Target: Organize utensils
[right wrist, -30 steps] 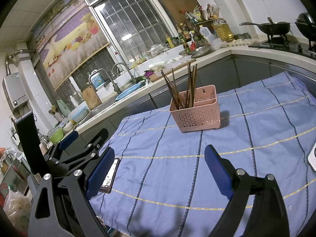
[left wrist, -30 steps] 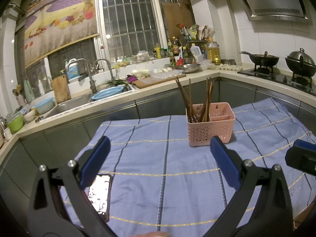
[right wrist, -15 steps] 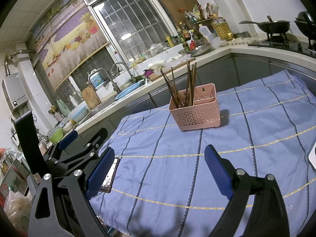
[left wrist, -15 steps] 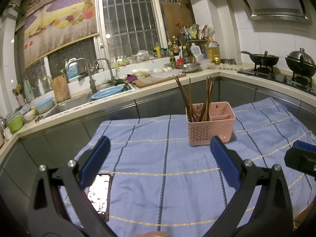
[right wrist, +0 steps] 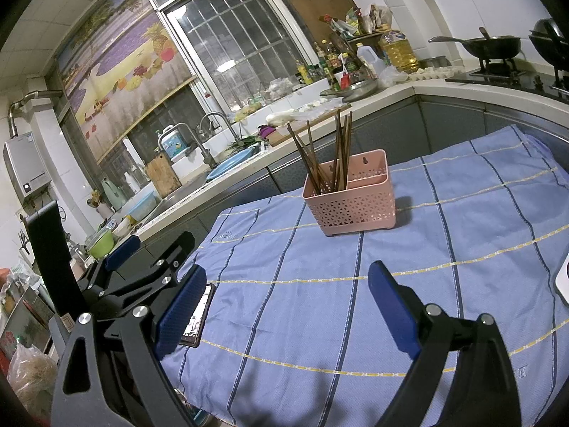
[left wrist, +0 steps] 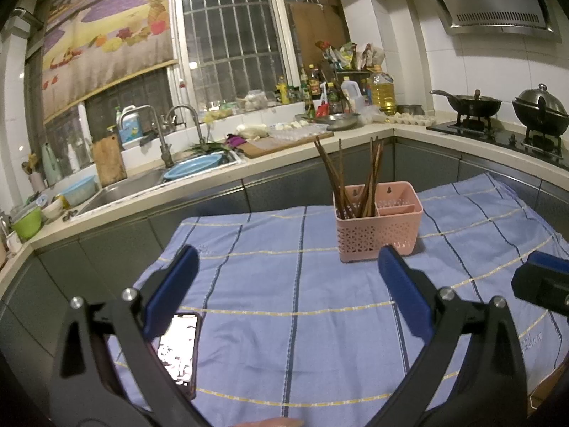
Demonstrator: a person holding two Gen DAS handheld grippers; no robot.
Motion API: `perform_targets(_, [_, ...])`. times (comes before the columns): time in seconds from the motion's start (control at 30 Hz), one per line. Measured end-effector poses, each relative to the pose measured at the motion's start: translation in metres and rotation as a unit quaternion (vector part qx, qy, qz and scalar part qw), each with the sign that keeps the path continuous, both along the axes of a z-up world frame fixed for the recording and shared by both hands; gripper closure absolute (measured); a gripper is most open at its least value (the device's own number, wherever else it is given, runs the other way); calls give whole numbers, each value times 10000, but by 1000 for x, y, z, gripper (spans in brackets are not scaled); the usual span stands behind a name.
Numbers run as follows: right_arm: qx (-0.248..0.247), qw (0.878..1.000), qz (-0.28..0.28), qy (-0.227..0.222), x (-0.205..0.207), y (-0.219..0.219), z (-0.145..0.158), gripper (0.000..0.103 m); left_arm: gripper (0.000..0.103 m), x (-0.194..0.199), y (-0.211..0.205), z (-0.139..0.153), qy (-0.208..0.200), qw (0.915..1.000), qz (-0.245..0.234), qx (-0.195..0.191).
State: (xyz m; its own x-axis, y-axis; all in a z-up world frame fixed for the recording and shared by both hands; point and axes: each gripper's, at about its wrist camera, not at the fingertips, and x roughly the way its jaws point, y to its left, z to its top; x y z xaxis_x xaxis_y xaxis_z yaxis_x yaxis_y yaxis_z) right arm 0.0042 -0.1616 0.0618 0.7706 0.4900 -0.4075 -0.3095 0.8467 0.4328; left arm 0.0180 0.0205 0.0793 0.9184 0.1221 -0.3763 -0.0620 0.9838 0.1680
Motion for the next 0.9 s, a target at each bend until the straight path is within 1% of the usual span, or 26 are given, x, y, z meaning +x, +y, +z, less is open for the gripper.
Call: perform_targets(0.9, [14, 10000, 1, 15, 2, -2, 1, 12, 6, 0, -1, 0, 4, 10000, -7, 16])
